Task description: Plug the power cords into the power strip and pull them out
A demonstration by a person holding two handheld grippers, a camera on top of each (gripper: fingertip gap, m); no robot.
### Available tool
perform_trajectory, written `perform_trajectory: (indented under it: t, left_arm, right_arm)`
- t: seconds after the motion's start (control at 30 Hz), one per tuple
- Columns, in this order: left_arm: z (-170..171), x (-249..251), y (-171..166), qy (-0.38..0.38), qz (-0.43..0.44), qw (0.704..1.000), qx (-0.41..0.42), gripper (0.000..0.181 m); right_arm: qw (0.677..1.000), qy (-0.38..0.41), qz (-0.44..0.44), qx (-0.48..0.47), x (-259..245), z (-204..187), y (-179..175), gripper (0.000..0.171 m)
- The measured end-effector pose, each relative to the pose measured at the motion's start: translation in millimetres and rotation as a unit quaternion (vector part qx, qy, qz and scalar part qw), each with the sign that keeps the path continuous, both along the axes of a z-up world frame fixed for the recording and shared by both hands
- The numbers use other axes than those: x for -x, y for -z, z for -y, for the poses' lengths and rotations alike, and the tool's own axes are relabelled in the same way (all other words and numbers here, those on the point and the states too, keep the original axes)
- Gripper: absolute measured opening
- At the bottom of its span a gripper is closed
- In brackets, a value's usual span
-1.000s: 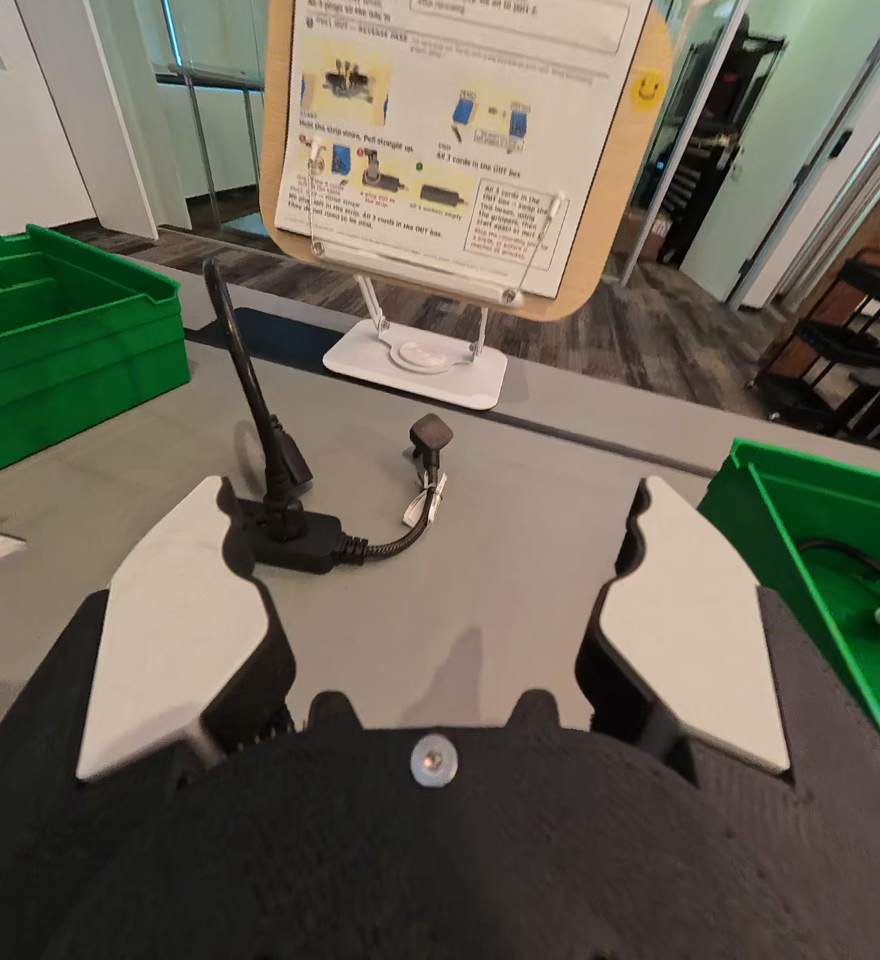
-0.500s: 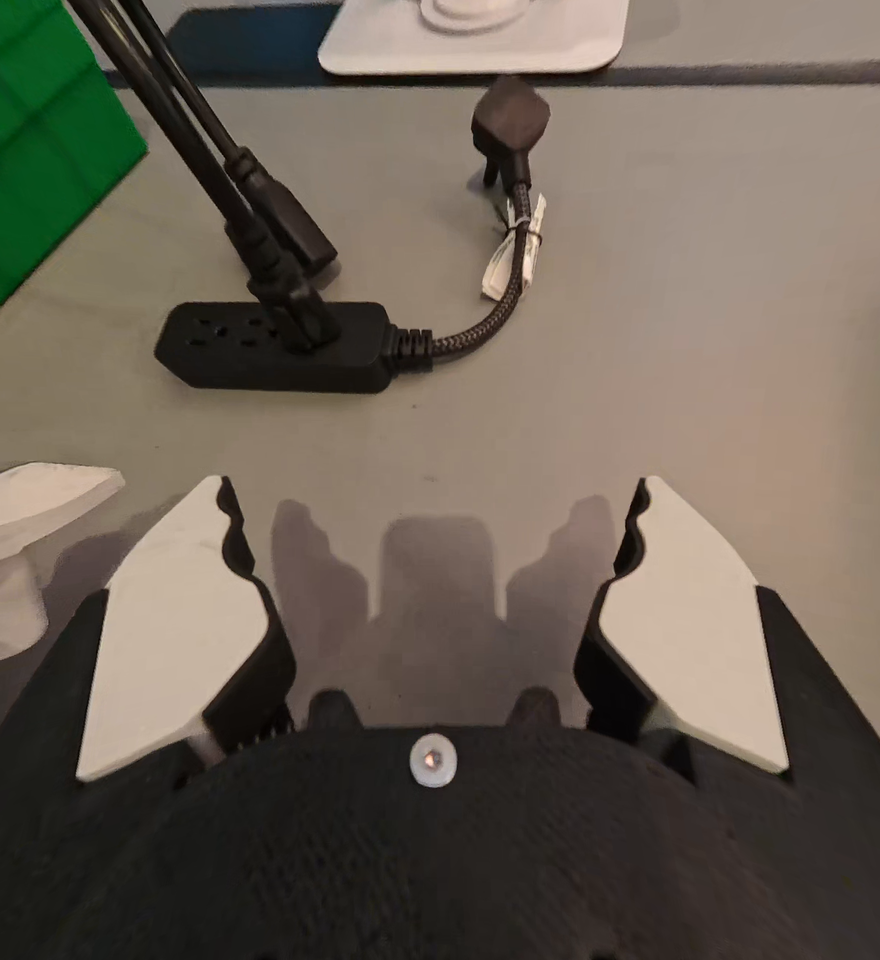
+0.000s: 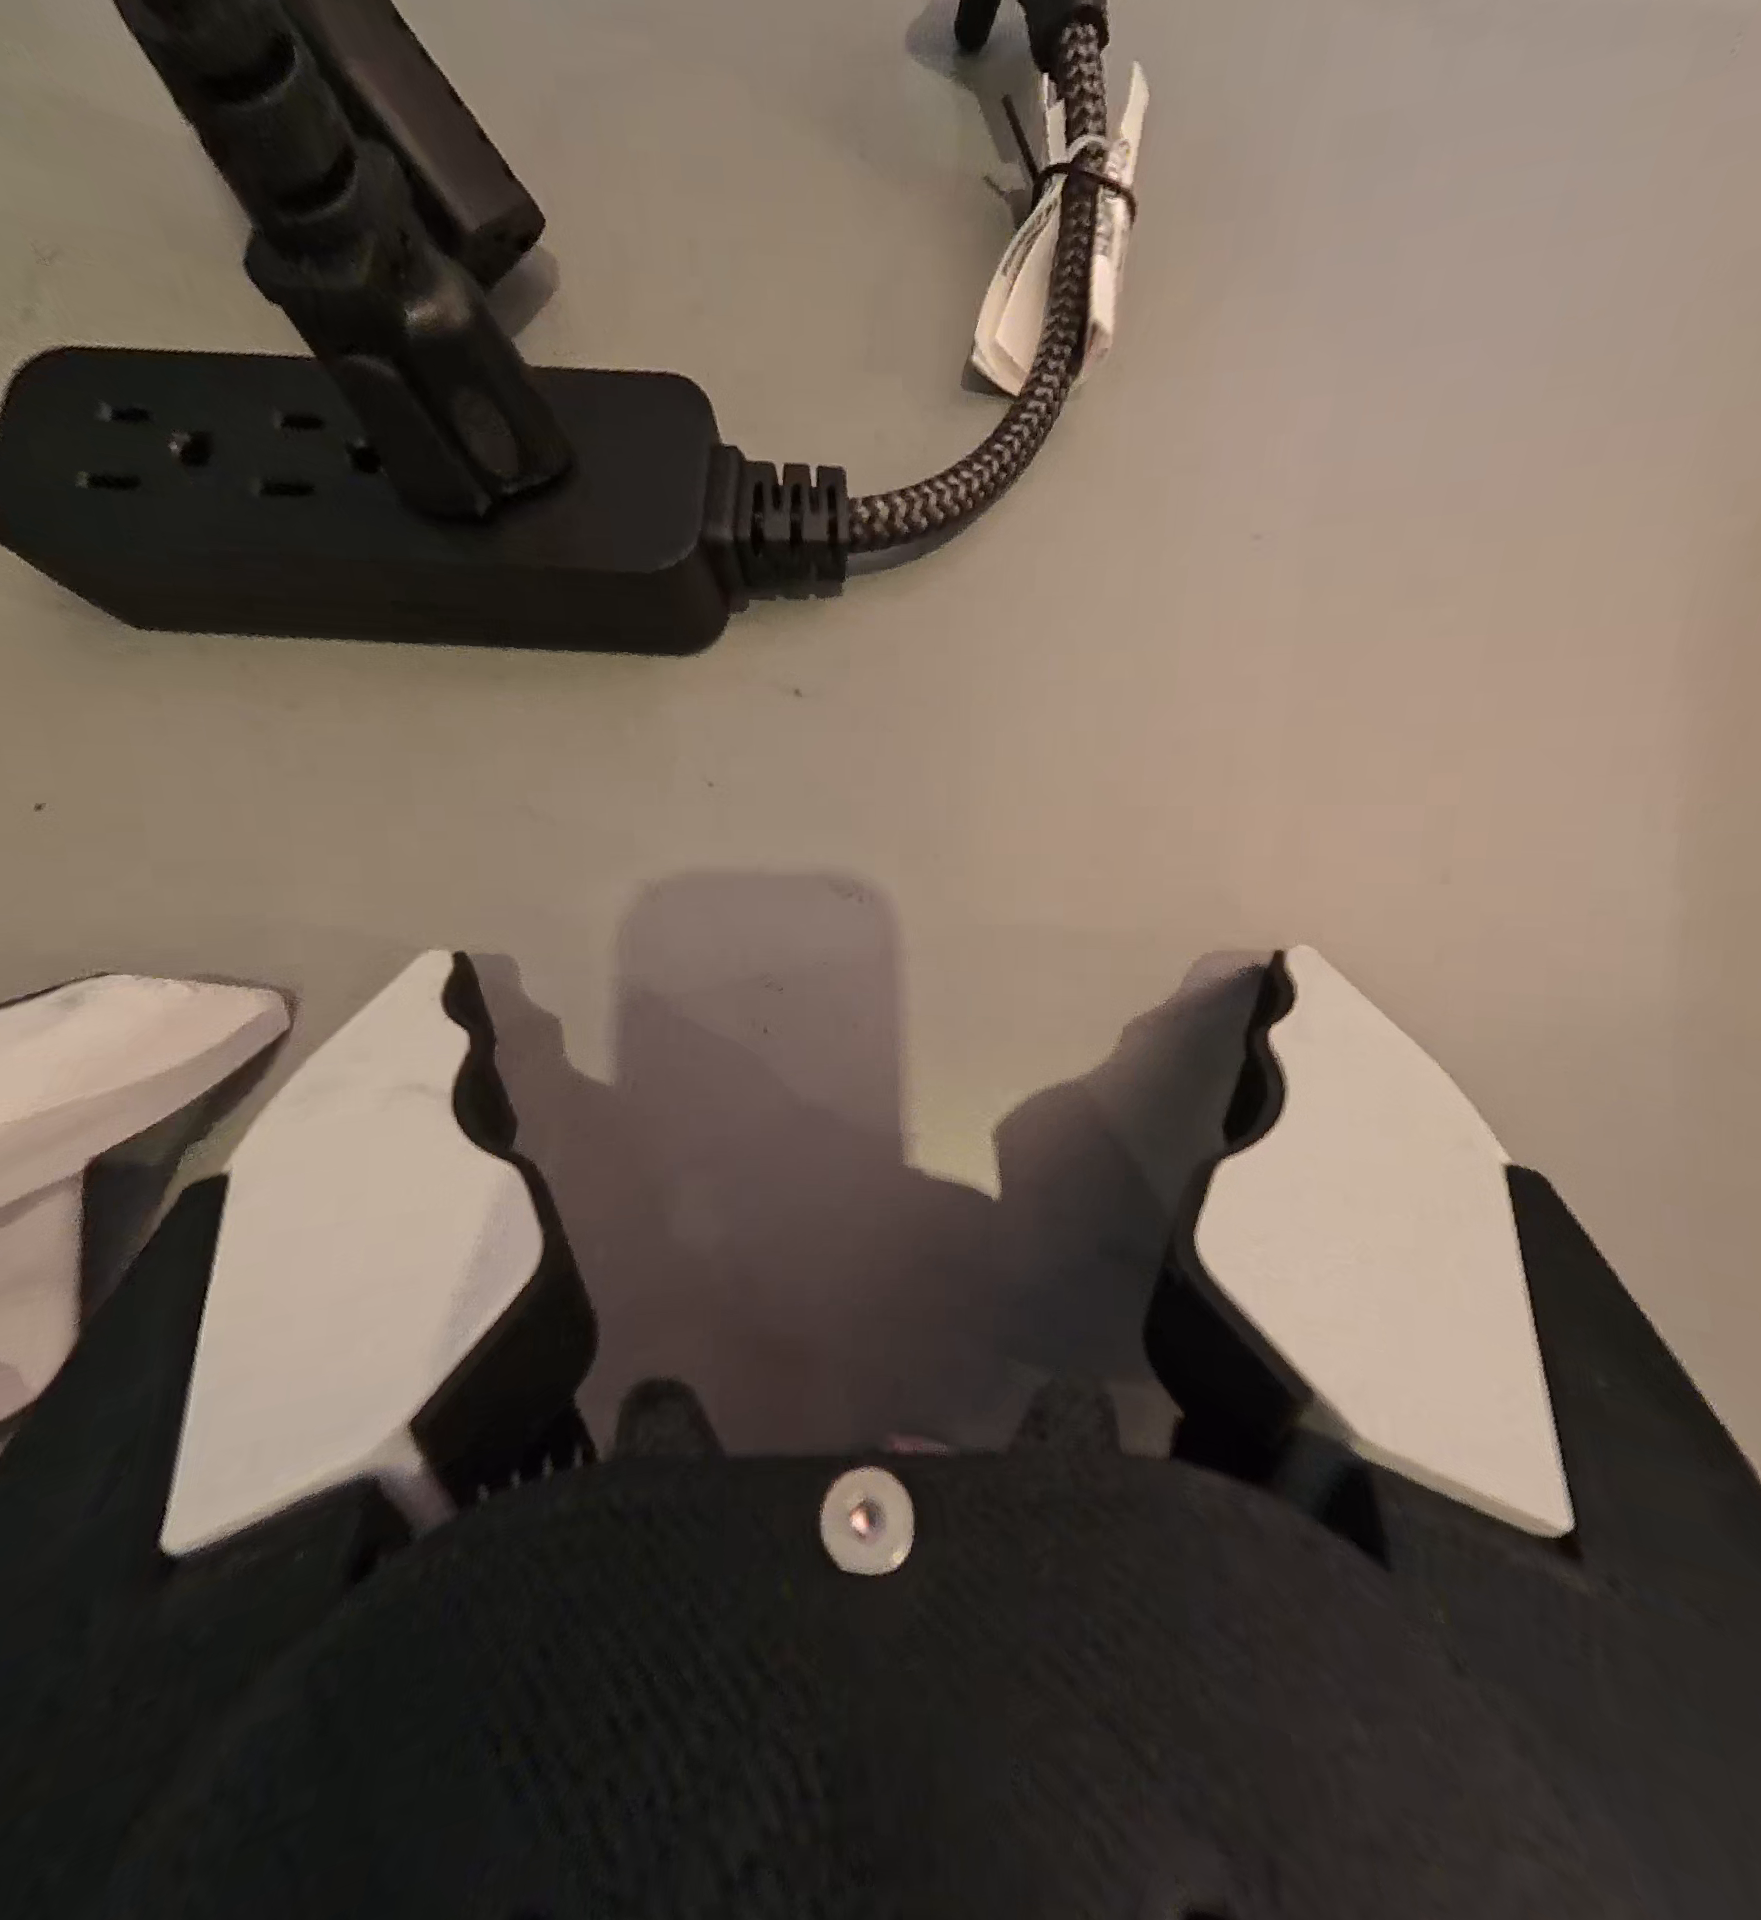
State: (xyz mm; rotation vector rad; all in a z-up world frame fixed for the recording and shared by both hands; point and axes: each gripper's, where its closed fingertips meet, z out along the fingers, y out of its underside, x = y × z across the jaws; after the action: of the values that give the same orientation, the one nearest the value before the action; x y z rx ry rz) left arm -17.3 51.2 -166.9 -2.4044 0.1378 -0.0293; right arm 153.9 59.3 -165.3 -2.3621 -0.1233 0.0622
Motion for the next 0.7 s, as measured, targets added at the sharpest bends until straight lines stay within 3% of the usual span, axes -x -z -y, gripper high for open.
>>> perform_trajectory:
  t: [0.47,0.7]
  left_arm:
    - [4.5,-0.6,0.1,-0.006,-0.001,1.0,0.0,0.144]
    - [4.5,-0.8,0.0,-0.006,-0.001,1.0,0.0,0.144]
  right_arm:
    - [0.997,0.03,0.057,-0.033,-6.4,-2.3,-8.6,0.137]
    - [0.999,0.053,0.006,-0.001,-4.9,2.6,-0.7,0.129]
